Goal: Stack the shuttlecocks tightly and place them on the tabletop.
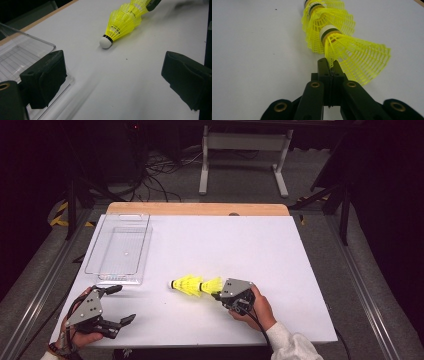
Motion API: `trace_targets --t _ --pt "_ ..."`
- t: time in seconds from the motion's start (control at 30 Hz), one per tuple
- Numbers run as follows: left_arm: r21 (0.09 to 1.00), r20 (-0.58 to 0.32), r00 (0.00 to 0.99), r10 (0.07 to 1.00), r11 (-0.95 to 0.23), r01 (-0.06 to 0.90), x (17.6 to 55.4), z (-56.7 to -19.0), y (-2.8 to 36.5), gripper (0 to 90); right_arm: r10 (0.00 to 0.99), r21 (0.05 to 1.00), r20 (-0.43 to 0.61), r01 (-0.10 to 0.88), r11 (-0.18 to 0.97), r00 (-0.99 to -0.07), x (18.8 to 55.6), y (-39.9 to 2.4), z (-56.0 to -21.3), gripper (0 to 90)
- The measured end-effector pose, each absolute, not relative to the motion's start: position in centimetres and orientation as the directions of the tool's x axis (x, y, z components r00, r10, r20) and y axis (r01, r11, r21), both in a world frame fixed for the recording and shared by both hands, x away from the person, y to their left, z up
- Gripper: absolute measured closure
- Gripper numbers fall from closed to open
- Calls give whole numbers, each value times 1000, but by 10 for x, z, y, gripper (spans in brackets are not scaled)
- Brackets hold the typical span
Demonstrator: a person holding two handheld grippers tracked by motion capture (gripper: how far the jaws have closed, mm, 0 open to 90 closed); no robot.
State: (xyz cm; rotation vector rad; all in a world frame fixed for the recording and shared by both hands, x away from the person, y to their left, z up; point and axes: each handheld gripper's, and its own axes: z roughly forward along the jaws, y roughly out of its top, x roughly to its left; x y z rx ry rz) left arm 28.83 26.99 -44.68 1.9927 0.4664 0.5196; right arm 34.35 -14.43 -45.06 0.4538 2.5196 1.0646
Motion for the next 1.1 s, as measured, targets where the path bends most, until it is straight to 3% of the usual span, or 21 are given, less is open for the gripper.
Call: trace_targets --t 1.1 --pt "892 160 835 526 -440 106 288 -446 270 67 376 723 -196 125 679 -906 361 -108 -458 891"
